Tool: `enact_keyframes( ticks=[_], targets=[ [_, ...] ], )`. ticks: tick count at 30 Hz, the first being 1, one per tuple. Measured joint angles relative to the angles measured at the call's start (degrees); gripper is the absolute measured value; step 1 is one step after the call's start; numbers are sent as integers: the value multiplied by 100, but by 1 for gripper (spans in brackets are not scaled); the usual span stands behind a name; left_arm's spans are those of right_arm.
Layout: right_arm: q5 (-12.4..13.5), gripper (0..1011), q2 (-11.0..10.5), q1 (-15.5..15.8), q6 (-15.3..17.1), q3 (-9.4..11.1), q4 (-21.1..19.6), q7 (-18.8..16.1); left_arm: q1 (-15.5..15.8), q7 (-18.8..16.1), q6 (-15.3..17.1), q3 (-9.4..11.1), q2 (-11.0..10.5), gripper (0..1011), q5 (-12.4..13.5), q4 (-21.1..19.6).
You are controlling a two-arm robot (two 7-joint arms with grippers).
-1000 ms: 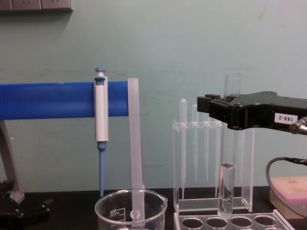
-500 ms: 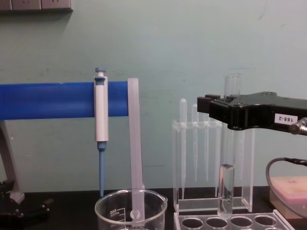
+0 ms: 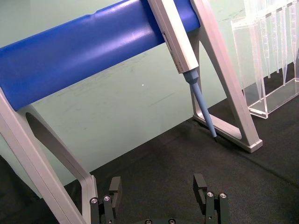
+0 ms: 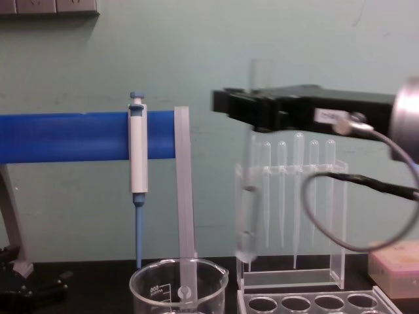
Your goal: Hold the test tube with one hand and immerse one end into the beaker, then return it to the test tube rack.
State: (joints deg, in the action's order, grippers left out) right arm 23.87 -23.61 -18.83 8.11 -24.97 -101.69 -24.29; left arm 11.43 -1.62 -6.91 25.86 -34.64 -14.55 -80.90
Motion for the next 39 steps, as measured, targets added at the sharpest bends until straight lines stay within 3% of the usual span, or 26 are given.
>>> enact_keyframes(
  ticks=[6, 13, 26, 39],
  targets=[
    [-68, 134, 303, -442, 66, -334, 338, -31, 0, 0, 0, 0, 0, 1000, 0, 0],
    [-107, 134, 551, -650, 42, -541, 708, -29, 0, 0, 0, 0, 0, 1000, 0, 0],
    [-453, 134, 829, -610, -670, -753, 1351, -28, 0, 0, 0, 0, 0, 1000, 0, 0],
    [-727, 134, 1021, -519, -994, -805, 1910, -92, 0, 0, 0, 0, 0, 1000, 0, 0]
  ],
)
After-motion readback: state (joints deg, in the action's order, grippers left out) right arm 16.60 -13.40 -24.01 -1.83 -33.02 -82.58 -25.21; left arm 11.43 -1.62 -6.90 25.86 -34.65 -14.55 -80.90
